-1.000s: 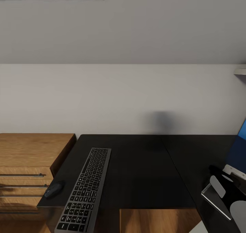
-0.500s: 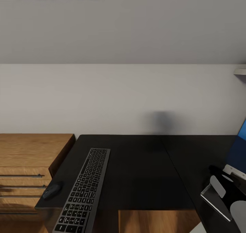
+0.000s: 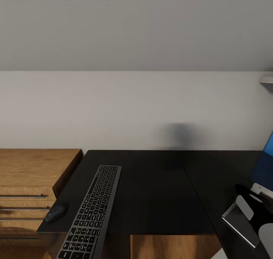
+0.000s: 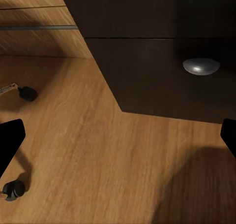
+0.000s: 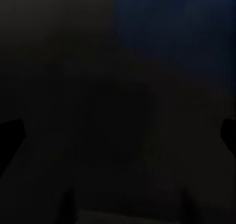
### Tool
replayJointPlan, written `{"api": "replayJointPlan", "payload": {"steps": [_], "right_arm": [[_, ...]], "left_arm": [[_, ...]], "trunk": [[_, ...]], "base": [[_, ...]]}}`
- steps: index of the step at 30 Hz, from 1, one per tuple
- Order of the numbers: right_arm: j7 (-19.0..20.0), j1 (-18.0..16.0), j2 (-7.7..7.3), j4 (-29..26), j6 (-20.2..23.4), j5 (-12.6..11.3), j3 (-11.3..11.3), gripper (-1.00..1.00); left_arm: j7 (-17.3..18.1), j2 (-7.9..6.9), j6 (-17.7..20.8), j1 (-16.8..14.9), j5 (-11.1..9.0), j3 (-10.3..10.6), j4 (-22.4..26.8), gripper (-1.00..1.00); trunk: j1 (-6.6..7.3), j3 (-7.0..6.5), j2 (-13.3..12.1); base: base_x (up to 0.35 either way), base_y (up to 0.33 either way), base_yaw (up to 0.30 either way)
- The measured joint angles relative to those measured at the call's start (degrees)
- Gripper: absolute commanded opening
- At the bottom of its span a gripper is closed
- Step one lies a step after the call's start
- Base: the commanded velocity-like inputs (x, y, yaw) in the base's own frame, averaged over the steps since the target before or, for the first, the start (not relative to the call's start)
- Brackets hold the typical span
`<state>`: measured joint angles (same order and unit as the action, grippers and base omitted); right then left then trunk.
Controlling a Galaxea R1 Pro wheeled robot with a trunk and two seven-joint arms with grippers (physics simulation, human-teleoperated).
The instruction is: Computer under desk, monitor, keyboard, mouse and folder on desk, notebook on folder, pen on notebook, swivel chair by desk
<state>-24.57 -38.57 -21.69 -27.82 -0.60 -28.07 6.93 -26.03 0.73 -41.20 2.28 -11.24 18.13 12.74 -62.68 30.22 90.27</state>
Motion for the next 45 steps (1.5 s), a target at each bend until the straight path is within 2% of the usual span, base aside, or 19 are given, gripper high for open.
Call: {"api": "replayJointPlan", "payload": {"steps": [11, 17, 20, 25, 45], "right_arm": [[-0.02, 0.0, -0.88, 0.13, 0.93, -0.33, 1.19, 1.0], [0.11, -0.01, -0.95, 0.06, 5.33, -0.59, 2.18, 1.0], [0.18, -0.01, -0.97, -0.05, 8.89, -0.54, 3.53, 1.0], [0.21, 0.0, -0.98, -0.08, 11.14, -0.51, 4.2, 1.0], [0.22, -0.01, -0.85, -0.1, 12.38, -0.46, 4.31, 1.0]], "left_arm": [[0.0, 0.0, 0.08, 0.0, 0.0, 0.0, -0.06, 1.0], [-0.01, 0.01, 0.06, 0.0, 0.0, -0.02, -0.05, 1.0], [-0.02, 0.01, 0.02, 0.0, 0.0, -0.06, -0.06, 1.0], [-0.02, 0.01, 0.0, 0.0, 0.0, -0.08, -0.05, 1.0], [-0.02, 0.01, -0.09, 0.0, 0.09, 0.0, -0.02, 1.0]], "trunk": [[0.0, 0.0, 0.0], [0.0, 0.0, 0.0], [0.0, 0.0, 0.0], [0.0, 0.0, 0.0], [0.0, 0.0, 0.0]], "base": [[0.0, 0.0, 0.0], [0.0, 0.0, 0.0], [0.0, 0.0, 0.0], [0.0, 0.0, 0.0], [-0.04, 0.031, 0.0]]}}
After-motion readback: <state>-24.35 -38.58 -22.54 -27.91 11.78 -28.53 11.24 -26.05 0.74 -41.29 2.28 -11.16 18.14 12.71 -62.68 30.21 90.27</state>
